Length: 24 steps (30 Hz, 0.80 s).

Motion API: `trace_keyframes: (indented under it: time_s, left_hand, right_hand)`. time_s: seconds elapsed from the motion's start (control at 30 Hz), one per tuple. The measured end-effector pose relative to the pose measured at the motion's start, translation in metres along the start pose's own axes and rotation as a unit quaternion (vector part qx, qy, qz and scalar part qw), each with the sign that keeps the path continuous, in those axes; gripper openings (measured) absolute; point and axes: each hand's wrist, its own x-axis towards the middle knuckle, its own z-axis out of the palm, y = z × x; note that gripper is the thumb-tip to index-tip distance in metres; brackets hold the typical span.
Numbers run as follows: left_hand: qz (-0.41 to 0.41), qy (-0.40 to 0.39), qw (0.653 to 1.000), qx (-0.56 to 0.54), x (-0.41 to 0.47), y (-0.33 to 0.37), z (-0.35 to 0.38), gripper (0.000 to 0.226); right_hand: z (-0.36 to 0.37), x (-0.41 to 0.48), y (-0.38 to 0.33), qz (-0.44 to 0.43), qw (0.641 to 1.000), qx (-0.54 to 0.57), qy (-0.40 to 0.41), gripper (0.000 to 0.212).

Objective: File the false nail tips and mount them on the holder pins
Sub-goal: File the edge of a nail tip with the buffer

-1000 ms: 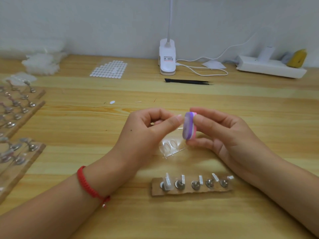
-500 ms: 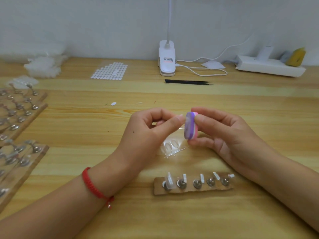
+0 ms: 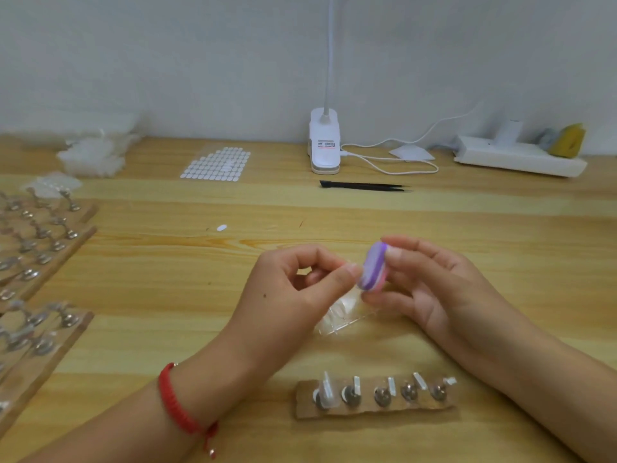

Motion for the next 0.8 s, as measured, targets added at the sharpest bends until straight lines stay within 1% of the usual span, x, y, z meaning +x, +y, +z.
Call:
trace_keyframes:
  time_s: [0.07,0.1,0.17,0.2,0.23,0.27,0.33,0.4,0.43,0.47,0.53,0.57,0.6,0.7,0.73,0.8]
  left_hand:
    - [0.009,0.012,1.0,0.0,0.0006,-0.0012,0.0,0.02]
    - [0.018,0.034,0.999,-0.003,0.001,-0.0015,-0.0004,0.019]
    - [0.043,0.083,0.996,-0.007,0.0018,-0.0008,-0.0025,0.018]
    - [0.052,0.091,0.995,-0.001,0.0026,-0.0014,-0.0035,0.017]
    - [0.053,0.079,0.995,0.011,0.0029,-0.0019,-0.0037,0.018]
    - [0.046,0.051,0.997,0.023,0.0025,-0.0025,-0.0031,0.02]
    - [0.023,-0.002,0.999,0.033,0.0008,-0.0033,-0.0016,0.02]
    - [0.016,-0.015,0.999,0.026,0.0002,-0.0025,-0.0017,0.017]
    - [0.016,-0.01,1.0,0.02,0.0003,-0.002,-0.0021,0.018]
    - [0.014,0.003,1.0,0.013,0.0007,-0.0014,-0.0027,0.018]
    - [0.008,0.033,0.999,-0.004,0.0017,0.0002,-0.0038,0.017]
    - [0.006,0.035,0.999,-0.004,0.002,0.0007,-0.004,0.017]
    - [0.005,0.025,1.0,0.003,0.0021,0.0006,-0.0036,0.017]
    - [0.002,-0.019,1.0,0.021,0.0005,0.0001,-0.0017,0.024]
    - [0.003,-0.017,1.0,0.02,0.0002,0.0002,-0.002,0.025]
    - [0.004,-0.005,1.0,0.019,0.0008,0.0006,-0.0043,0.025]
  right_hand:
    - [-0.0013,0.0006,-0.0003,-0.003,0.999,0.035,0.01,0.015]
    - [-0.0014,-0.0001,-0.0001,-0.007,1.0,0.014,0.003,0.017]
    - [0.0012,-0.0028,0.0019,-0.024,0.996,-0.077,-0.028,0.02]
    - [0.0027,-0.0043,0.0029,-0.031,0.992,-0.111,-0.043,0.021]
    - [0.0035,-0.0051,0.0032,-0.036,0.991,-0.119,-0.049,0.02]
    - [0.0031,-0.0049,0.0031,-0.037,0.992,-0.108,-0.048,0.019]
    - [0.0016,-0.003,0.0015,-0.028,0.998,-0.049,-0.028,0.016]
    - [-0.0008,-0.0002,-0.0003,-0.018,0.999,0.031,0.008,0.017]
    - [-0.0012,0.0003,-0.0002,-0.019,0.999,0.046,0.012,0.016]
    - [-0.0005,-0.0003,0.0003,-0.023,0.999,0.034,0.006,0.016]
    - [0.004,-0.0032,0.0017,-0.031,0.998,-0.039,-0.027,0.016]
    - [0.0061,-0.0041,0.0015,-0.033,0.997,-0.063,-0.04,0.017]
    - [0.0056,-0.0039,0.0011,-0.032,0.997,-0.062,-0.039,0.018]
    - [-0.0004,-0.0011,-0.0014,-0.012,1.0,0.025,-0.005,0.017]
    - [-0.0009,-0.001,-0.0013,-0.012,1.0,0.02,-0.006,0.017]
    - [0.0016,-0.0026,-0.0002,-0.024,0.998,-0.049,-0.033,0.02]
